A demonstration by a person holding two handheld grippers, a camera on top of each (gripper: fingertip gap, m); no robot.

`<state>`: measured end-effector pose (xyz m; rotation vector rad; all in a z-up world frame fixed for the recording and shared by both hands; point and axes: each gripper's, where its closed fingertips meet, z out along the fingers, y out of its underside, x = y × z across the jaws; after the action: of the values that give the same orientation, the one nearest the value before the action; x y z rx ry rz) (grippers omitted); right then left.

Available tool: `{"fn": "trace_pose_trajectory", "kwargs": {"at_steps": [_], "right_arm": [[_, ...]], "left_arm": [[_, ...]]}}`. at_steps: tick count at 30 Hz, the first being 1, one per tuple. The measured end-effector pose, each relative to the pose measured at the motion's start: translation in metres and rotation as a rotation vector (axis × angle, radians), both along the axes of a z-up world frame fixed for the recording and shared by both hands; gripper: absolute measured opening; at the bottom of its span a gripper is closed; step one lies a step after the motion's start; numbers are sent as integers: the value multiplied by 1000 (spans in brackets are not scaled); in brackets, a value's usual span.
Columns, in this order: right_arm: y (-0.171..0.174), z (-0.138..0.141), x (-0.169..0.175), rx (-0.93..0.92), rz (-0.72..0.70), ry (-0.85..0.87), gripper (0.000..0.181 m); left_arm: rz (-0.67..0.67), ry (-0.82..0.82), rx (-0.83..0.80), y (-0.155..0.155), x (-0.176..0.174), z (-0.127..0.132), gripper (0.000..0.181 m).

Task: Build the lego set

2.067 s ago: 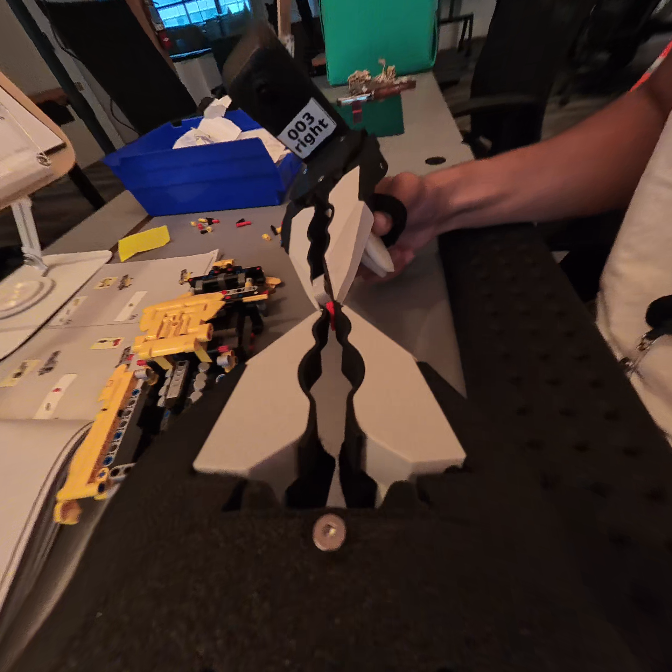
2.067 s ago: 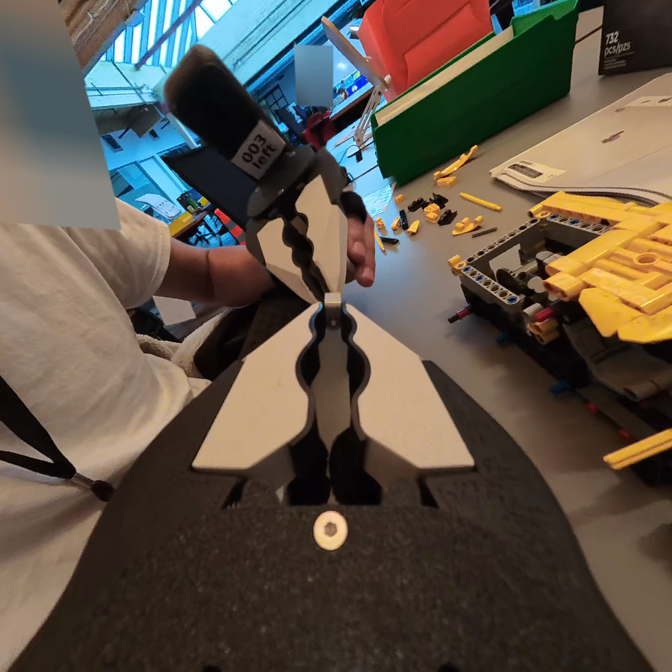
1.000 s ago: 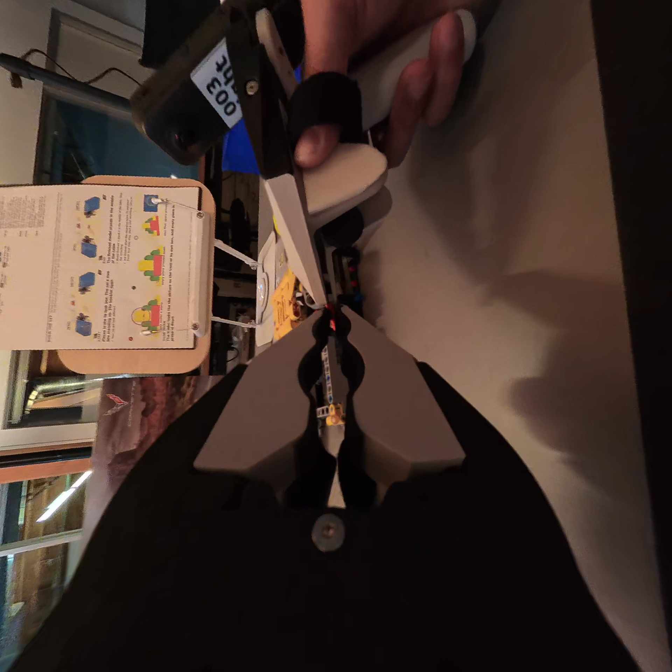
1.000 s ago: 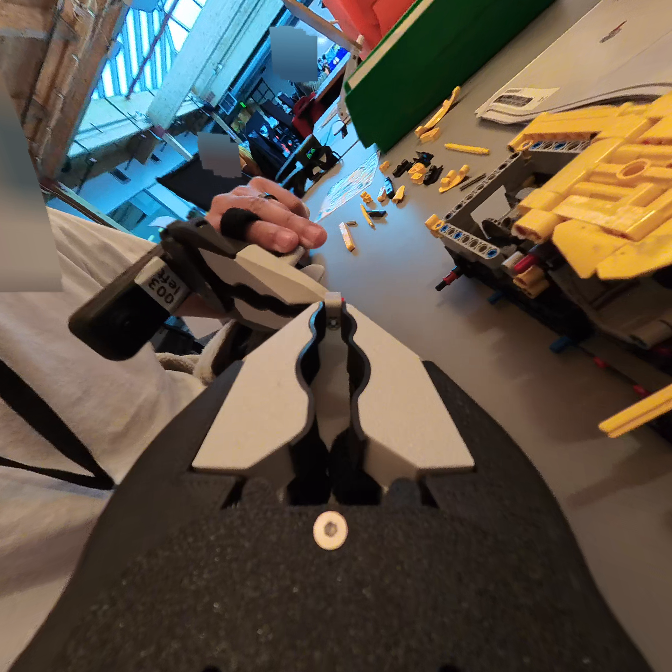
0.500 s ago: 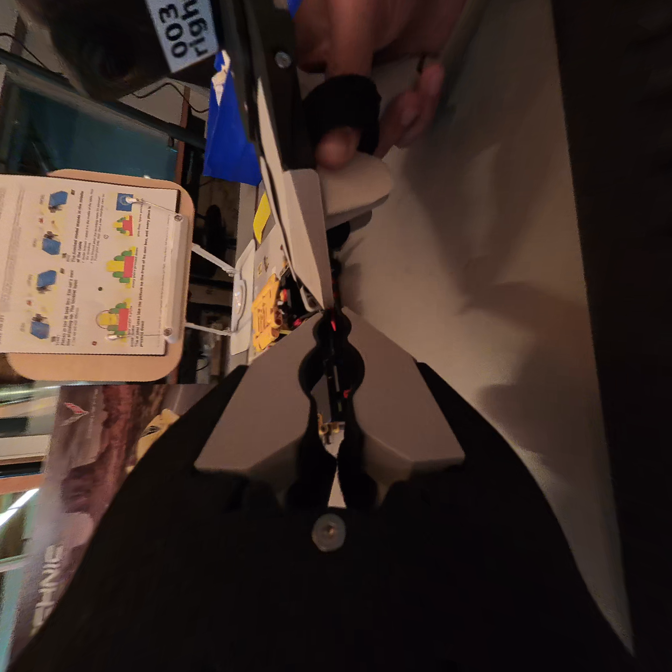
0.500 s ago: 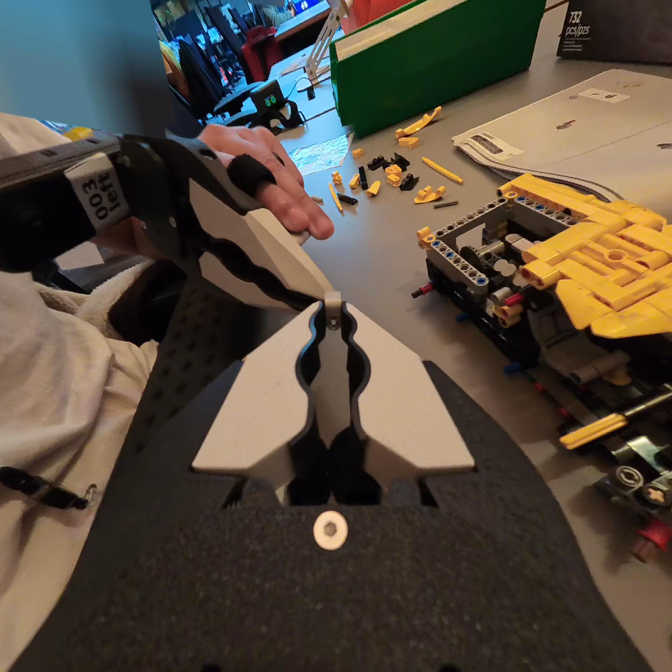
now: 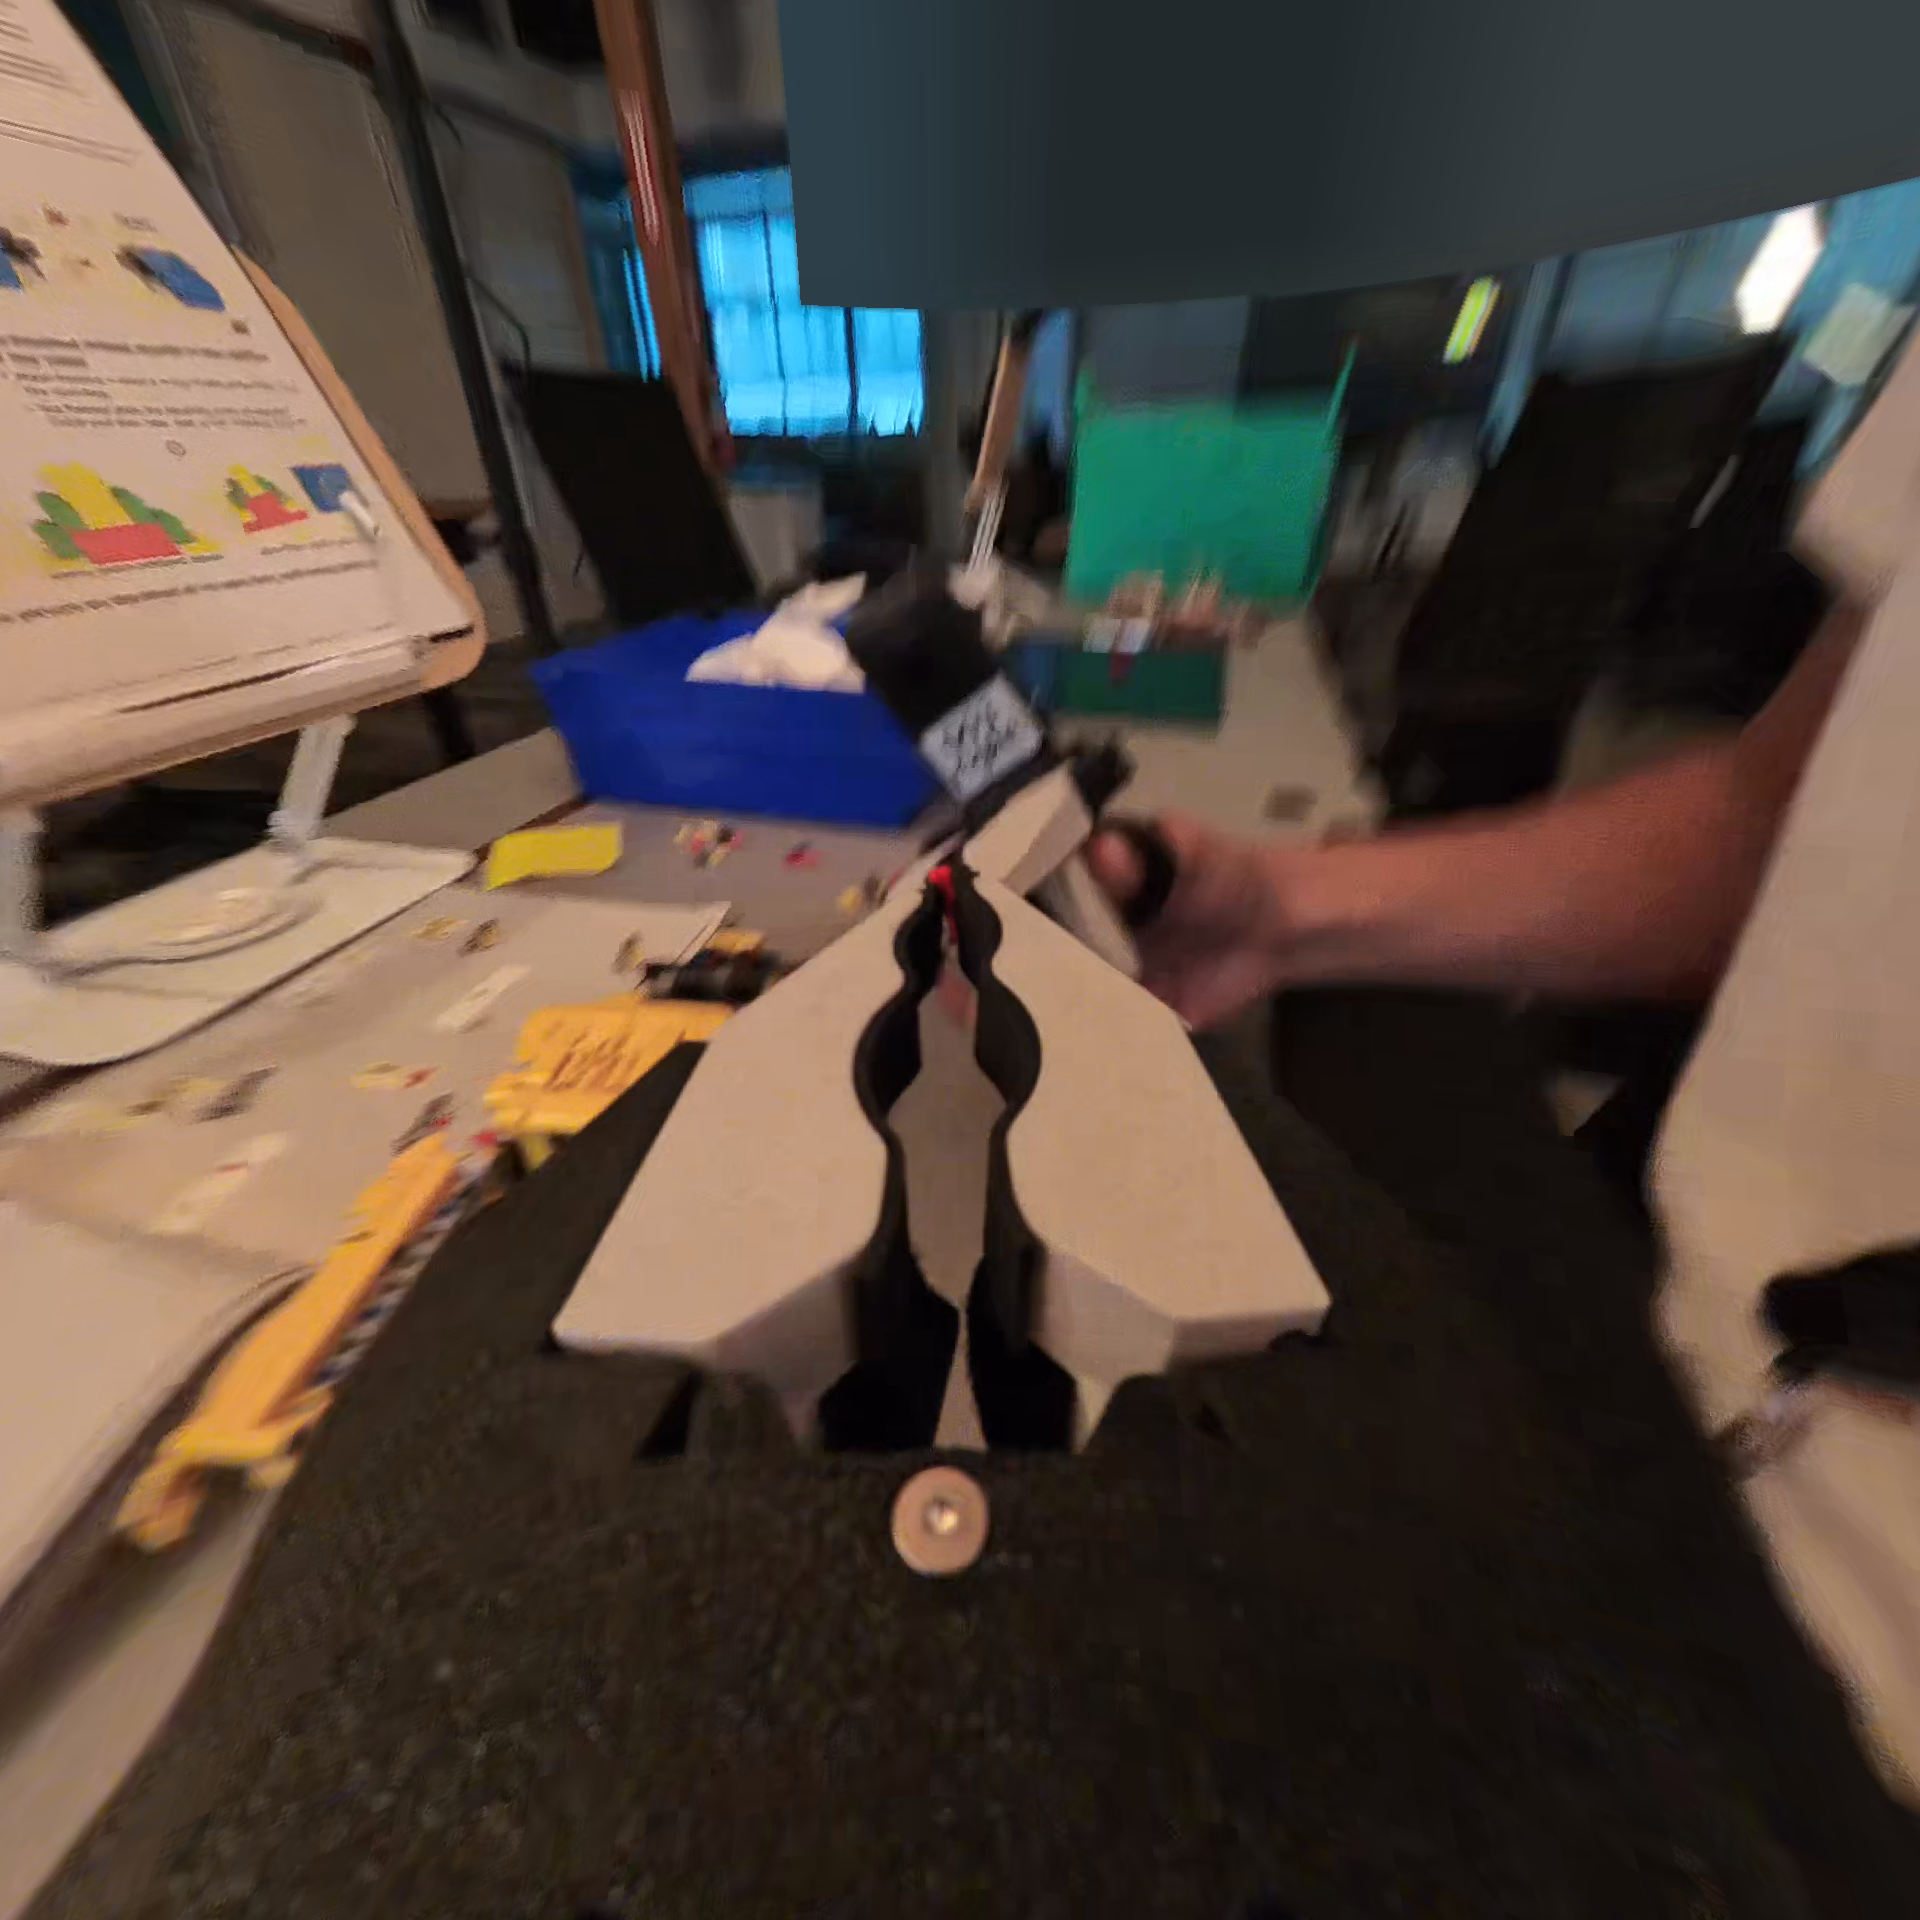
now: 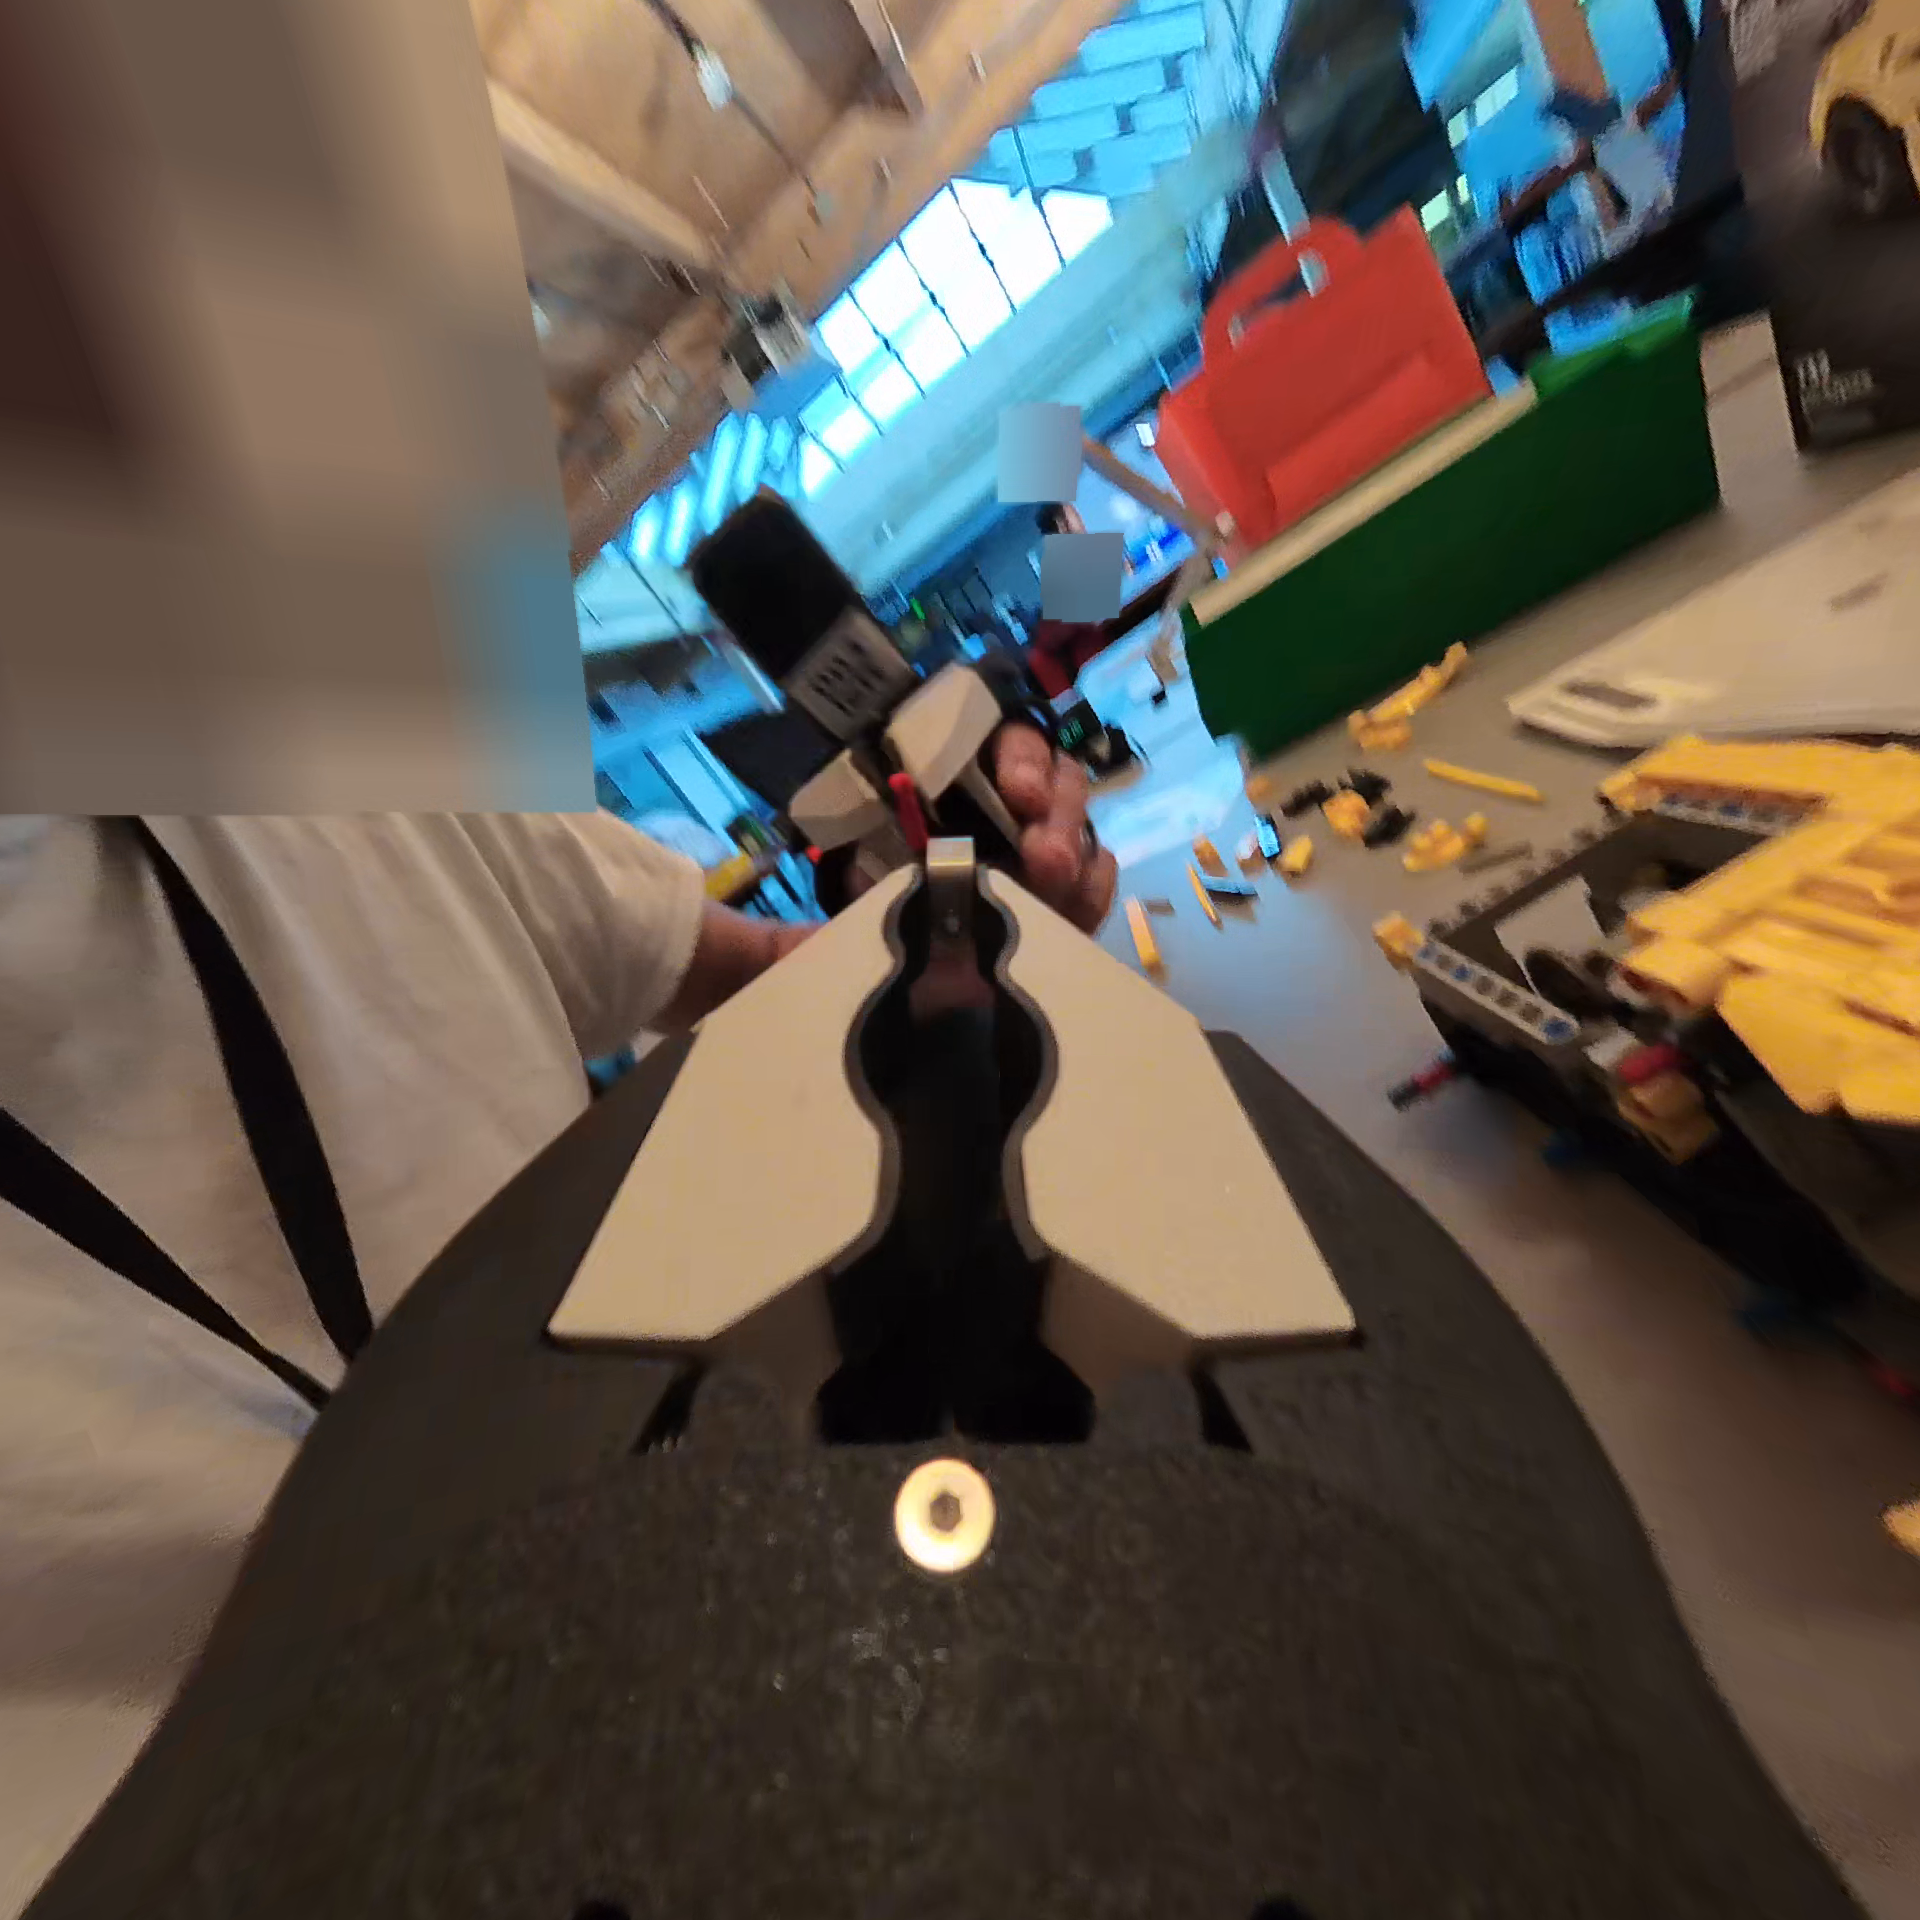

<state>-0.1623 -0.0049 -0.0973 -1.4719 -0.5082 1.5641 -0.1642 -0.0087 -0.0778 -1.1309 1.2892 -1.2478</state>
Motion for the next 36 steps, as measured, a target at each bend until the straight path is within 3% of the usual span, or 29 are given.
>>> {"fn": "trace_pose_trajectory", "kwargs": {"at_steps": [2,5,9,28,32,36], "right_arm": [[4,10,-6,-4,-6,79,6],[8,14,-20,1,-15,79,6],[8,22,-21,5,-24,111,6],[9,26,-1,-21,-65,143,6],[11,27,-1,-116,-13,249,5],[13,30,-3,-257,44,483,6]], "left_arm": [[-77,-136,-205,2,-3,20,2],[-131,-221,-429,13,-1,27,2],[-147,-268,-574,27,-3,25,1],[-187,-224,-528,11,8,16,2],[-186,-240,-533,11,9,18,1],[-149,-283,-521,16,8,24,2]]}}
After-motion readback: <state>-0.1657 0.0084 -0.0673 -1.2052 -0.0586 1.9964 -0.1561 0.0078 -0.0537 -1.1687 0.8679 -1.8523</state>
